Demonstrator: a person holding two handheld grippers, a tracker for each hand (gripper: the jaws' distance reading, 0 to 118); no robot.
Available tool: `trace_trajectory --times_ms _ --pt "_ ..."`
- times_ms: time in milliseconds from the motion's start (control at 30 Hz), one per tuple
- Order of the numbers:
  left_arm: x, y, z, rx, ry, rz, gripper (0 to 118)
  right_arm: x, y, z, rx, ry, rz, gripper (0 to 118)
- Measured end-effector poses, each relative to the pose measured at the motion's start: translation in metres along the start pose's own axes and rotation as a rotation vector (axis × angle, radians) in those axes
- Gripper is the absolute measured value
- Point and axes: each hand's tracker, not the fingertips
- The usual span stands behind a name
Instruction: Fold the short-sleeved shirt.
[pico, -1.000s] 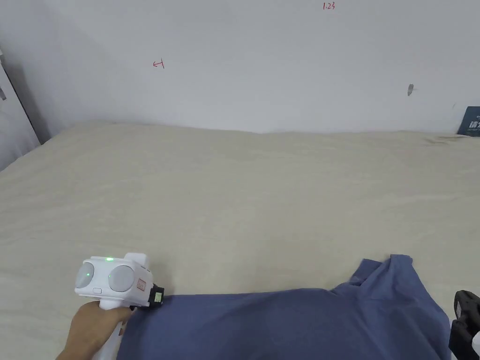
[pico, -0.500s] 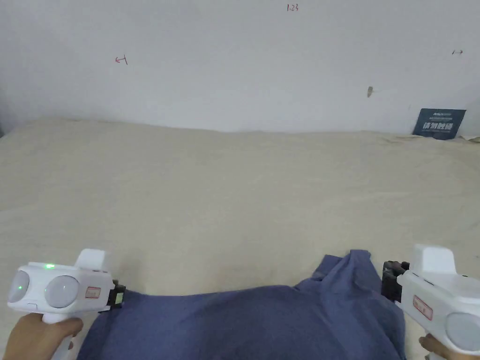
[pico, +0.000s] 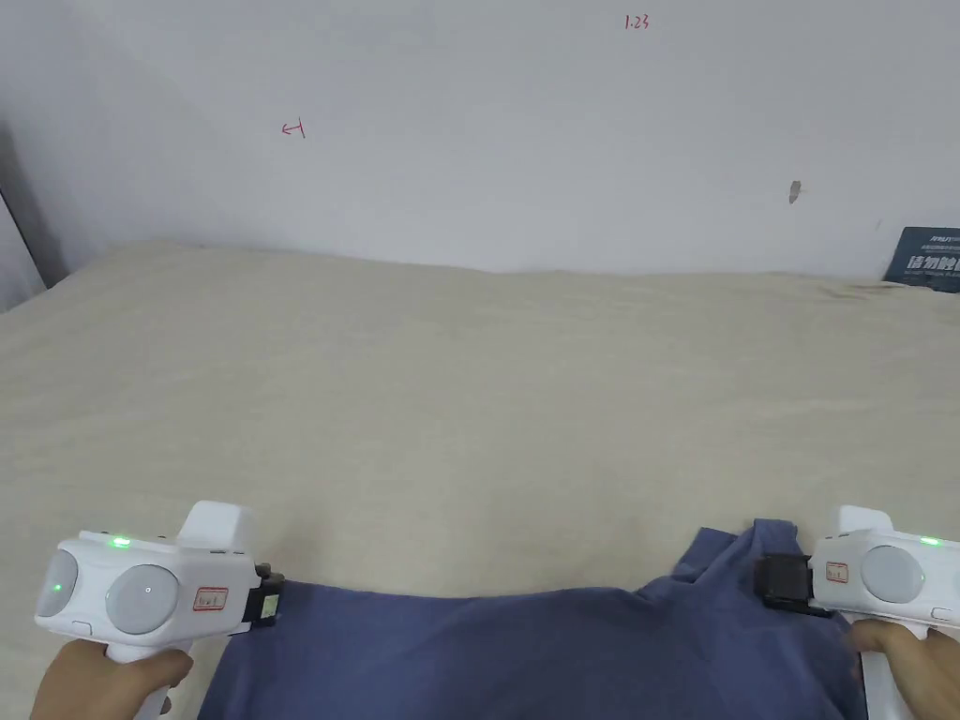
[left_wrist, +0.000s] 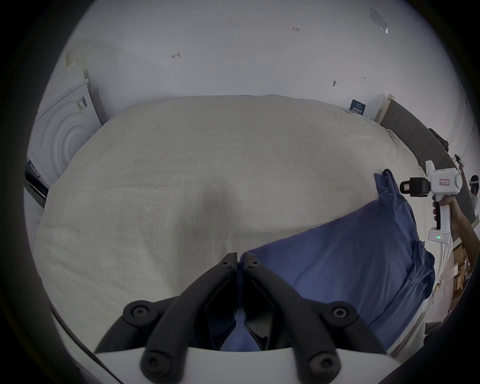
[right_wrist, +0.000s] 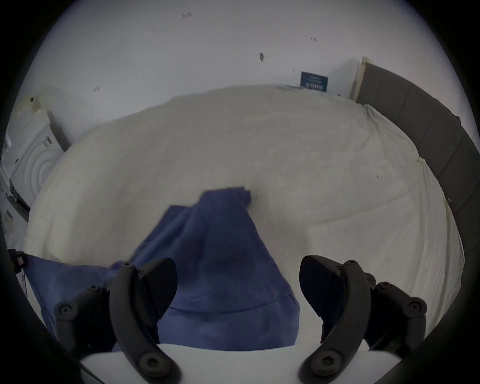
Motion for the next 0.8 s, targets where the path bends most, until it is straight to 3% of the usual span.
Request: trace_trajectory --times_ms 133,167,233,300,467,800 --pt "0.0 -0.001 0.002 -0.001 0.0 0.002 1 0.0 0.0 -0.009 -0.028 -0.032 0.003 96" --pt "0.0 -0.002 0.002 -0.002 -0.001 0.003 1 0.0 0.002 -0.009 -0.035 -0.032 0.001 91" --pt "0.0 -0.003 0.003 -0.002 0.0 0.0 1 0.0 0.001 -0.005 -0.032 -0.018 0.006 52" --pt "0.002 -0.004 0.002 -0.004 0.001 -0.001 1 -0.003 0.0 0.0 -0.013 0.001 0.018 4" --pt "0.0 -0.006 0.002 -0.008 0.009 0.003 1 -0.003 -0.004 0.022 0.046 0.005 0.06 3" --pt "-0.006 -0.015 0.016 0.018 0.039 0.031 1 0.007 -0.022 0.119 0.183 0.135 0.104 3"
